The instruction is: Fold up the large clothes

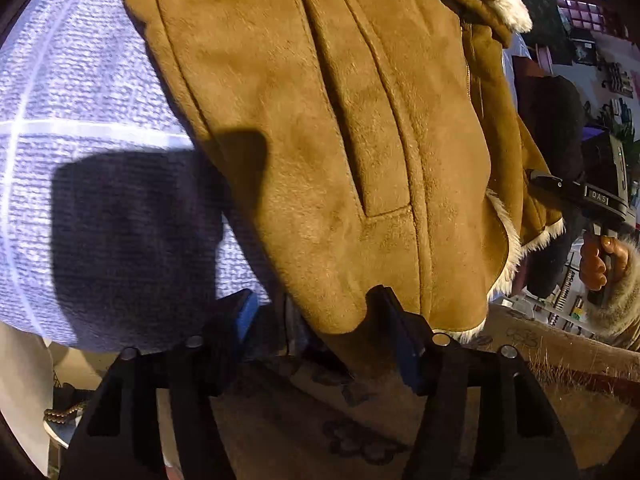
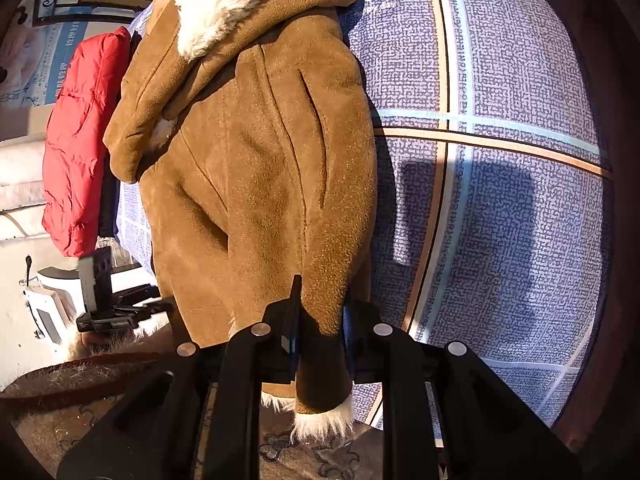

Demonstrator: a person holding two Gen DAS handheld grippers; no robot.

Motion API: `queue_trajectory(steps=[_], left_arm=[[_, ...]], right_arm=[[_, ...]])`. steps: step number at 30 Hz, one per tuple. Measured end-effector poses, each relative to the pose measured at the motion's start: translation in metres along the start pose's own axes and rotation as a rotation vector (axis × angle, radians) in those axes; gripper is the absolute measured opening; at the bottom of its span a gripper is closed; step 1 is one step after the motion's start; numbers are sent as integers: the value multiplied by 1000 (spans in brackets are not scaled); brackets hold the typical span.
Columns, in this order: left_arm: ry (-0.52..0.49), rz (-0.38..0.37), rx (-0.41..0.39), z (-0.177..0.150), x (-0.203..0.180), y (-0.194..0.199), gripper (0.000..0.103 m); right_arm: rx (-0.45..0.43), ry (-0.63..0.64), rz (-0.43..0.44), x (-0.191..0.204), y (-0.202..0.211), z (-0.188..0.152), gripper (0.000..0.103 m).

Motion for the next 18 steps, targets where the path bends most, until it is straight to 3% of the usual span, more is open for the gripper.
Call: queue_trajectory(steps=[1, 7, 12, 16, 18], left_arm=[[-6, -19, -17, 4, -1, 2, 41], [-125, 63, -55, 11, -27, 10, 25], [-165, 52, -88, 12, -34, 33, 18], [-136, 13, -83, 17, -32, 38, 16], [-111, -62, -124, 23, -40, 52, 16]], right_arm=[[1, 5, -3, 1, 0, 0, 18], [-9, -4, 4, 1, -1, -2, 18], [-24, -3, 37, 4, 10, -1, 18], [-49, -106, 185, 9, 27, 5, 15], [-74, -105, 239, 20, 39, 13, 15]])
Point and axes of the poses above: each gripper's, at about its wrist camera, not at the fingertips, and y roughly against the way its jaws point, x to its left, z to its top, the point moved 5 cm from there along -y, roughly the way its jaws point, and after that the axes turned 4 degrees about -x, right-handed, at the moved point
